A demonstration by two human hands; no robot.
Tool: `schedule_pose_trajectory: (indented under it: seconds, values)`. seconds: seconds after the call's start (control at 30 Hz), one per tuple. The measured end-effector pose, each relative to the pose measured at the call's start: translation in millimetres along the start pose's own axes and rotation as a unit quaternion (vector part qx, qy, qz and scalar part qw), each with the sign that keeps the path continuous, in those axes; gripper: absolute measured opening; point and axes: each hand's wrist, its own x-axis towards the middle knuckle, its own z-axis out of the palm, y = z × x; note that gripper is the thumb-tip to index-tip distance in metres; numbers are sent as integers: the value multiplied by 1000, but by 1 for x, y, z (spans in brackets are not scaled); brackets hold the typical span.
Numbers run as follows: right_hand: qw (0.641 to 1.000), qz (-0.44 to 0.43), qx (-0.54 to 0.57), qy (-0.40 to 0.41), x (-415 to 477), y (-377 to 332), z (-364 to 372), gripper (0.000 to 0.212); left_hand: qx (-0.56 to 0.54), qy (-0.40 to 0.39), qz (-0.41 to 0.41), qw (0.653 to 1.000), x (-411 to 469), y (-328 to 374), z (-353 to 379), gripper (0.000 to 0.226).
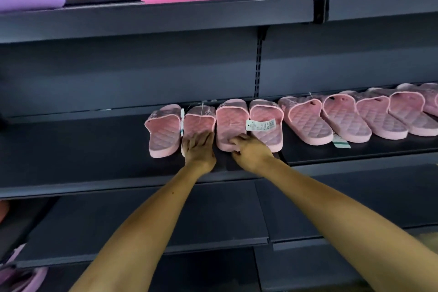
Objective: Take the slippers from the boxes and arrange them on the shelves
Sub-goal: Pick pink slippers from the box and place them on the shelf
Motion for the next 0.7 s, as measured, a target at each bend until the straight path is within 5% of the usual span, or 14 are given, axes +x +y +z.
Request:
schedule_pose_trajectory:
  seconds: [0.3, 0.4, 0.7]
  values:
    - [999, -7, 7, -37, -8, 10, -8, 57, -98, 0, -13, 995, 9, 8, -6, 58]
    - [1000, -10, 6, -13, -24, 23, -18, 53, -155, 61, 12, 986, -4, 17, -12, 53]
    - [989, 143, 15, 38, -150, 147, -26, 54, -144, 92, 257, 951, -68, 186, 23, 45]
